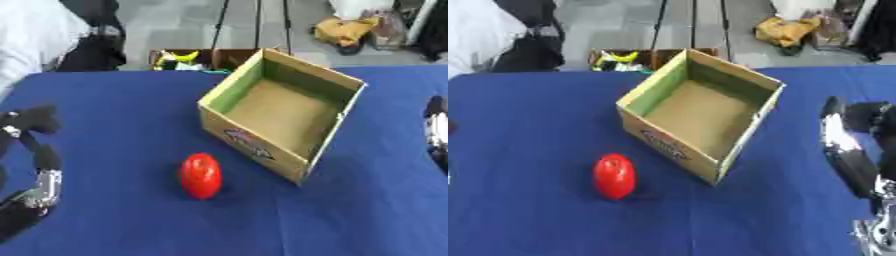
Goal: Pick up objects on the table and place them in the box.
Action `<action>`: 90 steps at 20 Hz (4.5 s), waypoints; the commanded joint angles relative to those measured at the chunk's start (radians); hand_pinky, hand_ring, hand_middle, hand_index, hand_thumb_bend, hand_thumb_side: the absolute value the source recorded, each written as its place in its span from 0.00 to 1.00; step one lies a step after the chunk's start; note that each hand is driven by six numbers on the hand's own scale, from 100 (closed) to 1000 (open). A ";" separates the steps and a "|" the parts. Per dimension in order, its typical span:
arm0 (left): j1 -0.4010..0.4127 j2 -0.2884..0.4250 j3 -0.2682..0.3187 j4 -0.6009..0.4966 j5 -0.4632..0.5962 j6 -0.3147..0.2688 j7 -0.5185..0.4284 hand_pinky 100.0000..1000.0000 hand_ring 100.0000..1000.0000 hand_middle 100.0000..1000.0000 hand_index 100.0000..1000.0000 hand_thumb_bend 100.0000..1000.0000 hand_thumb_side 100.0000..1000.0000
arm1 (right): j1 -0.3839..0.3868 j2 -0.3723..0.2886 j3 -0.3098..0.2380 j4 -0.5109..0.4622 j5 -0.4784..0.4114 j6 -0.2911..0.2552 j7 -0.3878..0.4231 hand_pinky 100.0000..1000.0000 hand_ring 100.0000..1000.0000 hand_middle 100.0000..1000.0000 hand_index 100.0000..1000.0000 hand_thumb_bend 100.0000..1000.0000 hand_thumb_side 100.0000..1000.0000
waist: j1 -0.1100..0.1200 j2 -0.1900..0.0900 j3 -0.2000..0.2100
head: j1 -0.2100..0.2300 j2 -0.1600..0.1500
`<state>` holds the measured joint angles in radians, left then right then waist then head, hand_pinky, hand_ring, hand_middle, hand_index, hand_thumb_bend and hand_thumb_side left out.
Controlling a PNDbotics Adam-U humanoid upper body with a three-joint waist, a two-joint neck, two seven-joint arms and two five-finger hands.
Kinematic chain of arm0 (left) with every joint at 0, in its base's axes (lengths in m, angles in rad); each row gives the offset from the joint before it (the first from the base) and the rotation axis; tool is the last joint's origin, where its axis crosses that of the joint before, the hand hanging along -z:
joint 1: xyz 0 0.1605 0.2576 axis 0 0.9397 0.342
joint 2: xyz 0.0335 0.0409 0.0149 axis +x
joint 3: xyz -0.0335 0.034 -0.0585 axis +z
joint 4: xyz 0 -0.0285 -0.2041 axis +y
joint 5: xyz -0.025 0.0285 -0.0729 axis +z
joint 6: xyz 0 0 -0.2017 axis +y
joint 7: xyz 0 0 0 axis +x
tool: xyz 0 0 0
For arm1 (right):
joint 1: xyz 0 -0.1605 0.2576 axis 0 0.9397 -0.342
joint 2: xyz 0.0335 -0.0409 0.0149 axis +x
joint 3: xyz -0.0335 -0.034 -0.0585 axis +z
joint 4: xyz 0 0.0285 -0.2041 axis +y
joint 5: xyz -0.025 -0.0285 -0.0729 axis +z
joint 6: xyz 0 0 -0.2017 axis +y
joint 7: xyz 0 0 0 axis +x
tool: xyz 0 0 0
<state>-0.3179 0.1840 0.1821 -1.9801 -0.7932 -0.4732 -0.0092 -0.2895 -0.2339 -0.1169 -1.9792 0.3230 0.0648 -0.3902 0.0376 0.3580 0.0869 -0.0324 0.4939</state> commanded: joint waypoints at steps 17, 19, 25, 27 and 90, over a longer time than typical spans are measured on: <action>-0.003 0.013 -0.005 -0.020 0.108 0.010 -0.038 0.30 0.52 0.53 0.86 0.00 0.75 | -0.005 -0.020 -0.010 -0.021 0.010 0.013 -0.005 0.54 0.45 0.38 0.50 0.19 0.39 | 0.004 -0.010 0.000 | -0.023 0.034; -0.004 0.014 -0.005 -0.020 0.109 0.012 -0.045 0.30 0.52 0.53 0.86 0.00 0.75 | -0.006 -0.020 -0.010 -0.021 0.012 0.015 -0.004 0.54 0.45 0.38 0.50 0.19 0.38 | 0.005 -0.010 0.001 | -0.030 0.049; -0.017 0.028 -0.011 -0.020 0.114 0.018 -0.057 0.31 0.53 0.54 0.86 0.00 0.76 | -0.004 -0.020 -0.008 -0.021 0.011 0.016 -0.004 0.55 0.45 0.37 0.50 0.19 0.39 | 0.009 -0.011 0.001 | -0.031 0.073; -0.026 0.041 -0.016 -0.019 0.111 0.024 -0.067 0.31 0.53 0.55 0.87 0.00 0.76 | -0.003 -0.020 -0.007 -0.021 0.011 0.016 -0.003 0.55 0.45 0.37 0.50 0.19 0.39 | 0.011 -0.013 0.000 | -0.030 0.074; -0.587 0.148 -0.449 0.383 -0.159 -0.011 -0.876 0.30 0.64 0.82 0.96 0.56 1.00 | 0.045 -0.026 0.012 -0.021 0.005 0.041 0.025 0.55 0.44 0.36 0.49 0.20 0.38 | 0.027 -0.041 -0.035 | 0.035 0.024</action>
<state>-0.8925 0.3242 -0.2689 -1.5741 -0.9620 -0.3573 -0.7509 -0.2378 -0.2429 -0.1040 -1.9792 0.3311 0.1041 -0.3644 0.0706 0.3375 0.0500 -0.0014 0.5302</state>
